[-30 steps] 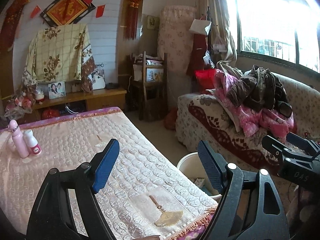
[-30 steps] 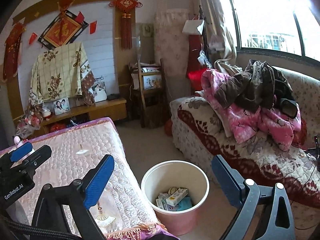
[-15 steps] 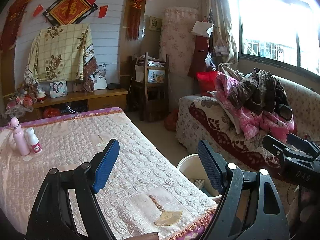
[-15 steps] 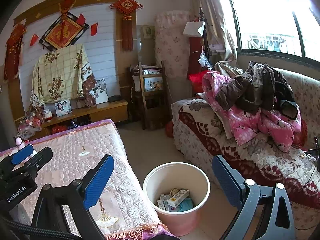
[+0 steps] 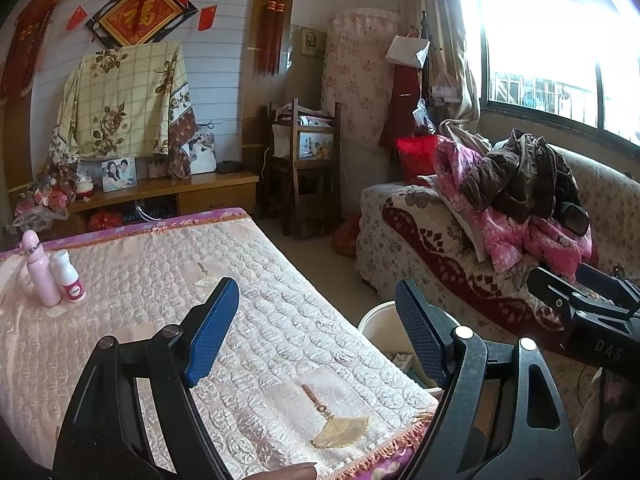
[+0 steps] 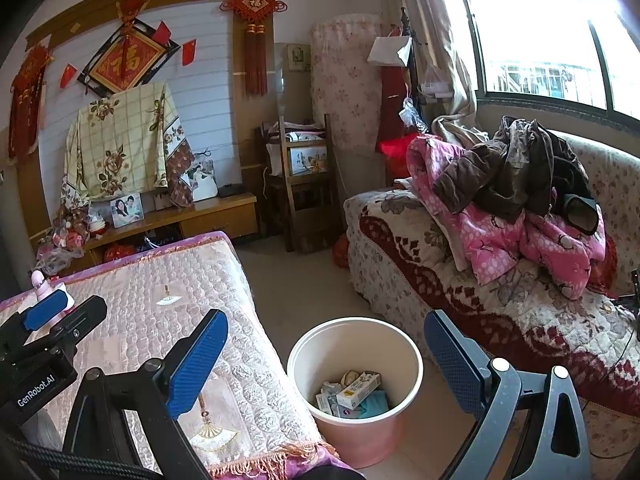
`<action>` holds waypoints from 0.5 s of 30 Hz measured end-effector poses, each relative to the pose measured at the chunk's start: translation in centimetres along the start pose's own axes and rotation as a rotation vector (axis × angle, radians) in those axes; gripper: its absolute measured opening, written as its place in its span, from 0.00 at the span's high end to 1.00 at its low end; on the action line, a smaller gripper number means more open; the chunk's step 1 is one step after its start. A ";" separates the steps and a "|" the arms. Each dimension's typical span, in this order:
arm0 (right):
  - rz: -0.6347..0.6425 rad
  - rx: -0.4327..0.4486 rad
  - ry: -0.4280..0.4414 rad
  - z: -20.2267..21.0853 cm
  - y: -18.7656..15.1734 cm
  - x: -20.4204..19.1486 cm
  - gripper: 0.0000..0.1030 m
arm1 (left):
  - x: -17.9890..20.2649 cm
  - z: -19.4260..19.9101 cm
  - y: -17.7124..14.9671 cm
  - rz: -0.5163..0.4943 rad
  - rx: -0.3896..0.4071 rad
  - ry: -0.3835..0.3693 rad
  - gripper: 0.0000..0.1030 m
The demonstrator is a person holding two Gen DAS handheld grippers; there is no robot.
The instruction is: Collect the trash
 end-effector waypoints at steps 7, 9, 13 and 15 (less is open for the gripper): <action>0.000 -0.006 -0.001 -0.3 -0.2 0.1 0.05 | 0.1 -0.2 -0.5 -0.016 0.001 0.004 0.22; -0.001 -0.008 0.000 -0.4 -0.3 0.1 0.05 | 0.1 -0.2 -0.6 -0.021 0.002 0.007 0.22; 0.000 -0.007 0.000 -0.3 -0.2 0.1 0.05 | 0.0 -0.3 -0.7 -0.021 0.000 0.012 0.22; 0.001 -0.008 -0.002 -0.3 -0.3 0.1 0.05 | -0.1 -0.3 -0.7 -0.018 0.001 0.014 0.22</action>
Point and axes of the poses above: each gripper's, at about its wrist camera, not at the fingertips, and z roughly against the way its jaws point, x to its right, y to its top, the point moved 8 cm from there along -z, roughly the way its jaws point, and after that the axes turned 6 degrees about z, right-handed, at the moved point
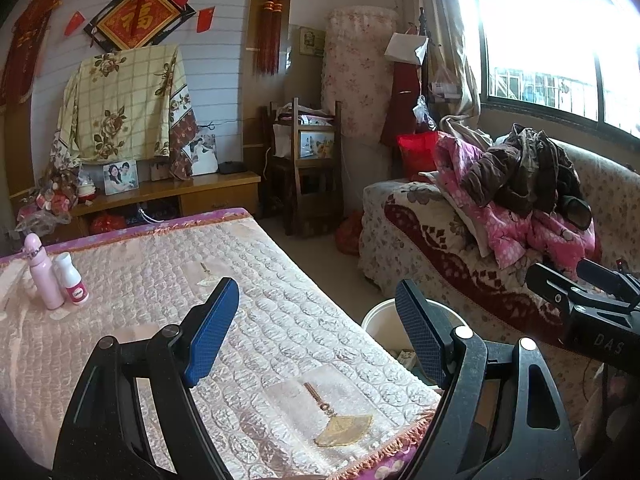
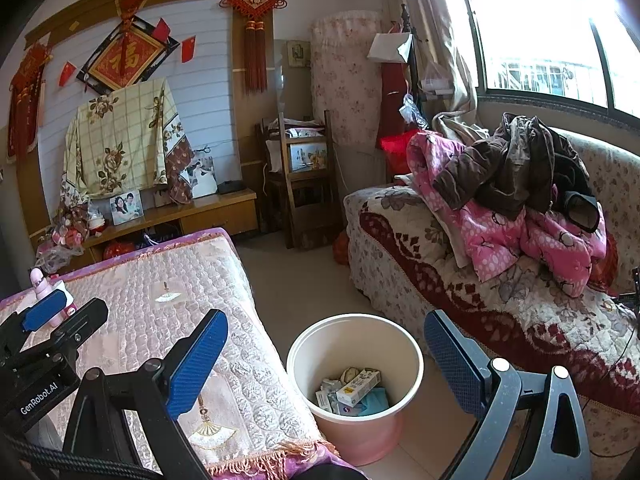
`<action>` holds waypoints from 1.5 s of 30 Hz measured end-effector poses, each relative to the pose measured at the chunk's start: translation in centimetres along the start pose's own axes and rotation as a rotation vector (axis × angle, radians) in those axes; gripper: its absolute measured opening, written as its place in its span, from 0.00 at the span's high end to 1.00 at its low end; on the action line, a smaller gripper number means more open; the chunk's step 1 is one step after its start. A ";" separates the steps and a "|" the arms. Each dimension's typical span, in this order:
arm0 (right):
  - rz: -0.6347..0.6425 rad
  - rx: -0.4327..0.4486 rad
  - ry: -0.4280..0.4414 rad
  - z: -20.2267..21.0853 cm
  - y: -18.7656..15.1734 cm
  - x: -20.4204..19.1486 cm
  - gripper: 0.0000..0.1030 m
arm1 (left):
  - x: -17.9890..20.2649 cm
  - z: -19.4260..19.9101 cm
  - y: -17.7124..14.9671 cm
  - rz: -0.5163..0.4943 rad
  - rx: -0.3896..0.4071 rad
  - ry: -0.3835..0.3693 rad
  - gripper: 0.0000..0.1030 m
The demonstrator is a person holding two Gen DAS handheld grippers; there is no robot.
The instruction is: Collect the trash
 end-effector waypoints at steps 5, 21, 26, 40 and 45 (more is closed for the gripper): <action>0.000 -0.002 0.000 -0.2 -0.2 0.0 0.05 | -0.2 -0.1 -0.1 0.002 -0.001 0.006 0.22; 0.001 -0.012 -0.002 -0.6 -1.3 0.3 0.05 | -0.6 -0.2 -0.3 0.003 -0.005 0.011 0.22; -0.001 -0.015 -0.001 -0.6 -1.7 0.3 0.05 | -0.7 -0.2 -0.4 0.004 -0.006 0.012 0.22; -0.002 -0.030 -0.004 -1.0 -2.2 0.3 0.05 | -1.2 -1.1 -1.5 0.001 -0.031 0.016 0.22; 0.001 -0.045 -0.008 -1.2 -3.1 0.2 0.05 | -1.3 -1.3 -1.7 0.001 -0.043 0.017 0.22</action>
Point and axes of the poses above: each gripper's, at about its wrist camera, not at the fingertips, and z roughly against the way its jaws point, x to its right, y to its top, the point moved 8 cm from there along -z, roughly the way its jaws point, and after that the axes turned 6 degrees about z, right-handed, at the moved point
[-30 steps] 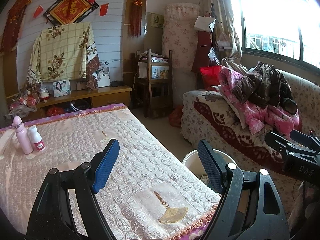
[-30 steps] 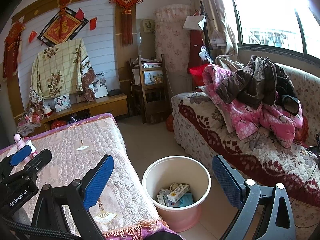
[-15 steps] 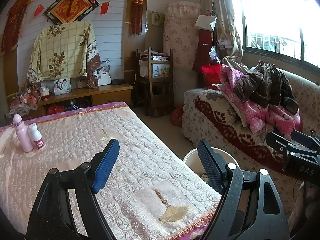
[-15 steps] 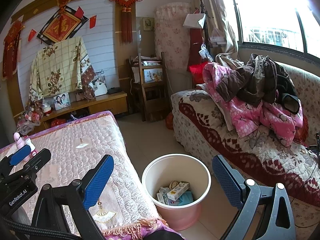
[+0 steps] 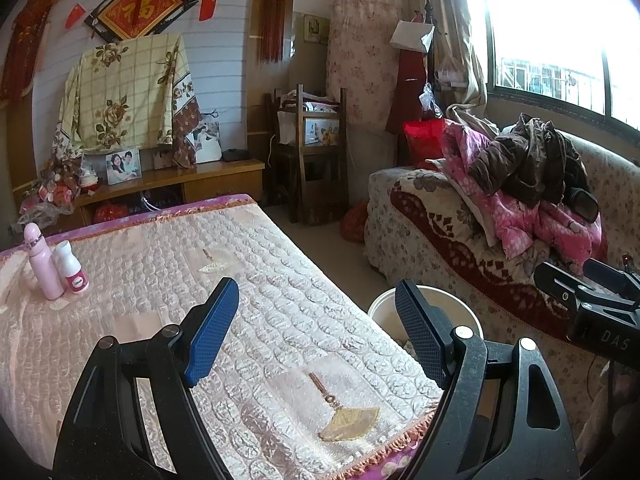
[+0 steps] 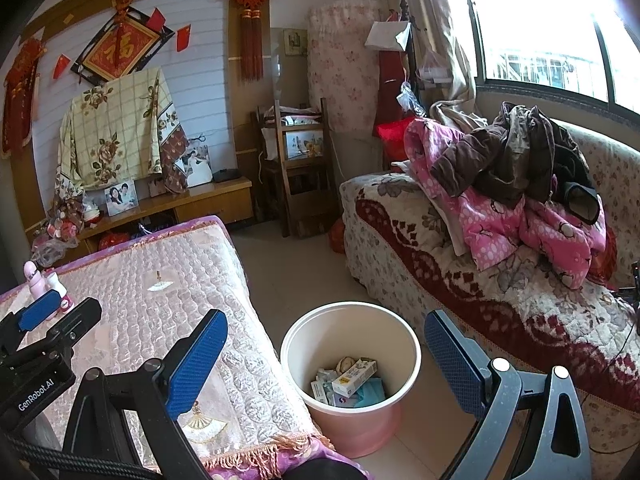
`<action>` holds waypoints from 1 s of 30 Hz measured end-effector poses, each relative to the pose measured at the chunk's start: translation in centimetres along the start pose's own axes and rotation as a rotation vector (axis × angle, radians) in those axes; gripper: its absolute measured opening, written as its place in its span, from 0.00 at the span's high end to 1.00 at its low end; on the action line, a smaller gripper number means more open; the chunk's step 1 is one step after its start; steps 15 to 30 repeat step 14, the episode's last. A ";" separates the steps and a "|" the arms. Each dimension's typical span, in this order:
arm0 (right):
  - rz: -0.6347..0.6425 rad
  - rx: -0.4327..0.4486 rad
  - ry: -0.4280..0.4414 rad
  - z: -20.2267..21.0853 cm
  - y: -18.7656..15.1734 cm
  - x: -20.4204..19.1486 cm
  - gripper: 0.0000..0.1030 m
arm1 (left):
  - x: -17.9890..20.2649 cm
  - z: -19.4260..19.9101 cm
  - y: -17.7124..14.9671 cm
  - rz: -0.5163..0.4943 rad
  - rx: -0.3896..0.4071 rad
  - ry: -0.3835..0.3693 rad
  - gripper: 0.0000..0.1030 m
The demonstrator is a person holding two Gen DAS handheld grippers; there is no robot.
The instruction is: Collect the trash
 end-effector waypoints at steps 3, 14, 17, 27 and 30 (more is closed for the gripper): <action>-0.001 -0.009 0.000 -0.4 0.2 0.0 0.05 | 0.0 -0.2 -0.1 -0.003 -0.009 0.001 0.22; 0.008 -0.051 0.001 -1.6 -0.1 -0.2 0.05 | -0.5 -1.0 -0.8 -0.018 -0.015 0.020 0.22; 0.008 -0.051 0.001 -1.6 -0.1 -0.2 0.05 | -0.5 -1.0 -0.8 -0.018 -0.015 0.020 0.22; 0.008 -0.051 0.001 -1.6 -0.1 -0.2 0.05 | -0.5 -1.0 -0.8 -0.018 -0.015 0.020 0.22; 0.008 -0.051 0.001 -1.6 -0.1 -0.2 0.05 | -0.5 -1.0 -0.8 -0.018 -0.015 0.020 0.22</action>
Point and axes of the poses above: each gripper's, at about its wrist camera, not at the fingertips, and z roughly against the way its jaws point, x to its right, y to its top, the point moved 8 cm from there along -z, roughly the way its jaws point, and after that the axes turned 6 degrees about z, right-handed, at the moved point
